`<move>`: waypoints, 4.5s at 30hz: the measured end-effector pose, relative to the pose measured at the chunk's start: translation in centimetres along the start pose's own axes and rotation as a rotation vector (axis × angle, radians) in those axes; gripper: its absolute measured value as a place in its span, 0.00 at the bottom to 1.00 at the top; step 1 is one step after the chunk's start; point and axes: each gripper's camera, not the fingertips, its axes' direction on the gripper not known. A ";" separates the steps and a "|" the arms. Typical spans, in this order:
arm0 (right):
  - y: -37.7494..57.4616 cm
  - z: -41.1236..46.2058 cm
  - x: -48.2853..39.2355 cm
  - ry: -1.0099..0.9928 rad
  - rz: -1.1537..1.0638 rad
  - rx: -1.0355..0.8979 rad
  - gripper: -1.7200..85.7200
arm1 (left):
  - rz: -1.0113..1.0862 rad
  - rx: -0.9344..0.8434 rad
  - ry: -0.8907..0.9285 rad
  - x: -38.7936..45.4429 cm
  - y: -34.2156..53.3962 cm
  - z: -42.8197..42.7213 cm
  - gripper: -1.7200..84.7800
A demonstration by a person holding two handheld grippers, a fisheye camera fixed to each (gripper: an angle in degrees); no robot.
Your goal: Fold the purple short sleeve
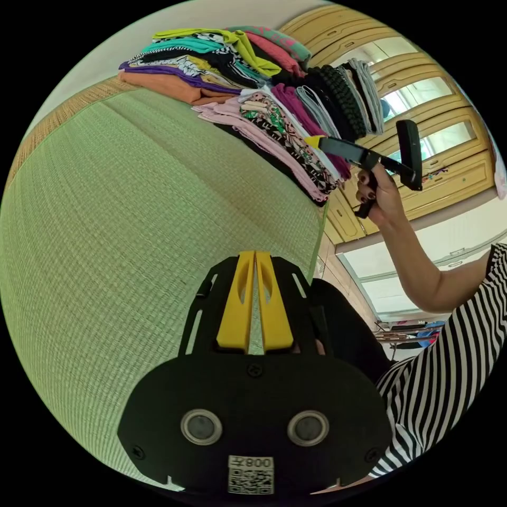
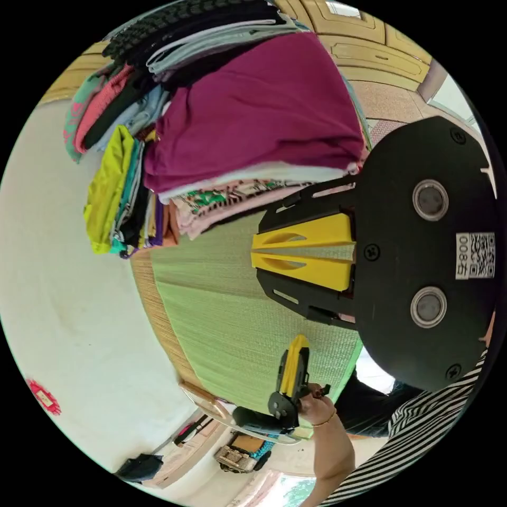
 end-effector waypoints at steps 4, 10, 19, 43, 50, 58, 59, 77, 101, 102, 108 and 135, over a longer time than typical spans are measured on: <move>-4.8 -4.9 2.9 0.082 0.045 0.123 0.08 | 0.044 0.034 0.089 0.9 1.6 0.7 0.02; -10.4 -6.0 4.9 0.196 0.092 0.137 0.10 | 0.075 0.055 0.122 1.4 5.0 2.0 0.02; -11.9 -5.5 6.8 0.180 0.157 0.087 0.05 | 0.037 0.033 0.135 -0.7 12.4 4.7 0.02; 0.6 -18.5 -4.0 -0.689 -0.103 0.087 0.02 | -0.183 0.399 0.289 -11.3 36.9 1.4 0.02; 4.6 -19.6 -7.5 -0.855 -0.180 -0.052 0.02 | -0.294 0.469 0.316 -14.8 46.8 1.9 0.02; 8.3 -20.0 -6.1 -0.992 -0.149 -0.135 0.02 | -0.366 0.431 0.404 -18.5 52.5 6.9 0.02; 8.7 -20.1 -5.4 -0.998 -0.135 -0.134 0.02 | -0.367 0.419 0.408 -18.8 52.5 7.4 0.02; 7.8 -19.8 5.6 -1.060 -0.026 -0.096 0.03 | -0.461 0.088 0.451 -30.0 42.3 20.0 0.08; 3.0 -17.4 11.5 -1.131 -0.049 -0.101 0.02 | -0.431 0.125 0.488 -38.3 54.0 19.2 0.03; 2.8 -17.7 11.6 -1.129 -0.055 -0.093 0.02 | -0.436 0.170 0.519 -38.9 56.1 18.0 0.03; 1.5 -20.2 11.8 -1.121 -0.106 -0.031 0.02 | -0.431 0.399 0.619 -41.0 68.2 10.6 0.03; -4.6 -37.2 4.3 -1.098 -0.472 0.339 0.02 | -0.008 1.268 0.571 -36.6 125.0 -21.0 0.03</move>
